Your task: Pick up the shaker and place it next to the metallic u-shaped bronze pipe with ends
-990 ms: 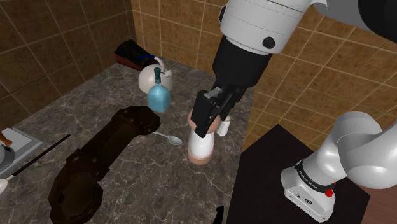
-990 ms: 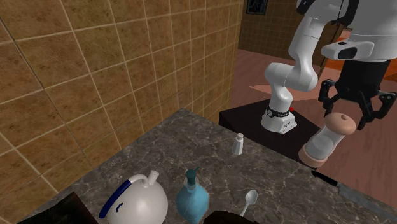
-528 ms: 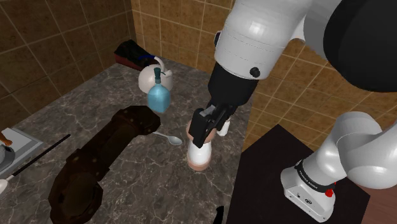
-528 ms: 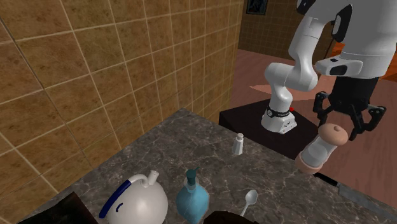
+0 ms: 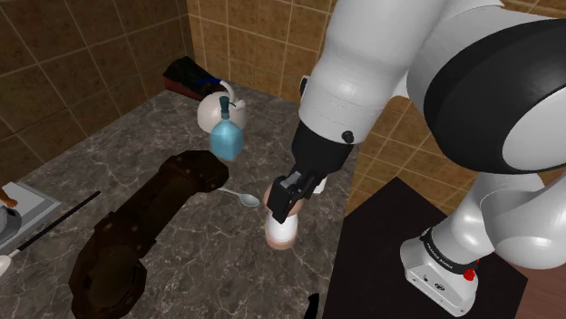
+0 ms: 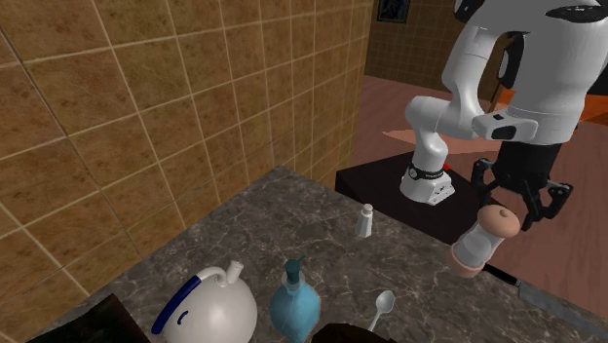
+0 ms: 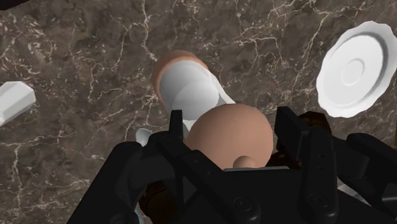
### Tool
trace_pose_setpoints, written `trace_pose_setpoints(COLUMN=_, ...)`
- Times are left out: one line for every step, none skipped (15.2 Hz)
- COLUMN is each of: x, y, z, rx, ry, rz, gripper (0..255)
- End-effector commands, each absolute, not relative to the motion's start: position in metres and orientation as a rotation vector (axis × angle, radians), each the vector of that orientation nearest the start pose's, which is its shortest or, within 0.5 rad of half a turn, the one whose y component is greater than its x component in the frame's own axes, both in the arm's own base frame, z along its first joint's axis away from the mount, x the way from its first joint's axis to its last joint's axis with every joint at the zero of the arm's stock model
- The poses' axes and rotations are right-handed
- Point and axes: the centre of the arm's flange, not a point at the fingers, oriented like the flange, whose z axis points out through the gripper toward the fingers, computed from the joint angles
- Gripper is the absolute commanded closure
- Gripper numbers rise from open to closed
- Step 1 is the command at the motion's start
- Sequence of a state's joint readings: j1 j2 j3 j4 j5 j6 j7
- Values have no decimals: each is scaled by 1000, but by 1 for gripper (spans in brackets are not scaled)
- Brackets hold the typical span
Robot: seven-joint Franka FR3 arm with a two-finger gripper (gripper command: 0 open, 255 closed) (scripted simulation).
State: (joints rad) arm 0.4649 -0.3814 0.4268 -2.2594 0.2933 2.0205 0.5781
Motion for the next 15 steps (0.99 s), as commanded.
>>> trace_pose_setpoints(x=263, y=379, z=499, rx=-2963, ry=-271, rz=-19, gripper=255)
trace_pose_setpoints(x=263, y=379, z=494, rx=-2963, ry=-271, rz=-19, gripper=255)
trace_pose_setpoints(x=263, y=379, z=489, rx=-2963, ry=-271, rz=-19, gripper=255)
trace_pose_setpoints(x=263, y=379, z=483, rx=-2963, ry=-271, rz=-19, gripper=255)
trace_pose_setpoints(x=263, y=379, z=478, rx=-2963, ry=-271, rz=-19, gripper=255)
trace_pose_setpoints(x=263, y=379, z=473, rx=-2963, ry=-271, rz=-19, gripper=255)
trace_pose_setpoints(x=263, y=379, z=468, rx=-2963, ry=-271, rz=-19, gripper=255)
trace_pose_setpoints(x=263, y=379, z=462, rx=-2963, ry=-271, rz=-19, gripper=255)
trace_pose_setpoints(x=263, y=379, z=457, rx=-2963, ry=-271, rz=-19, gripper=255)
trace_pose_setpoints(x=263, y=379, z=452, rx=-2963, ry=-271, rz=-19, gripper=255)
trace_pose_setpoints(x=263, y=379, z=446, rx=-2963, ry=-271, rz=-19, gripper=255)
trace_pose_setpoints(x=263, y=379, z=441, rx=-2963, ry=-271, rz=-19, gripper=255)
trace_pose_setpoints(x=263, y=379, z=436, rx=-2963, ry=-271, rz=-19, gripper=255)
trace_pose_setpoints(x=263, y=379, z=431, rx=-2963, ry=-271, rz=-19, gripper=255)
trace_pose_setpoints(x=263, y=379, z=425, rx=-2963, ry=-271, rz=-19, gripper=255)
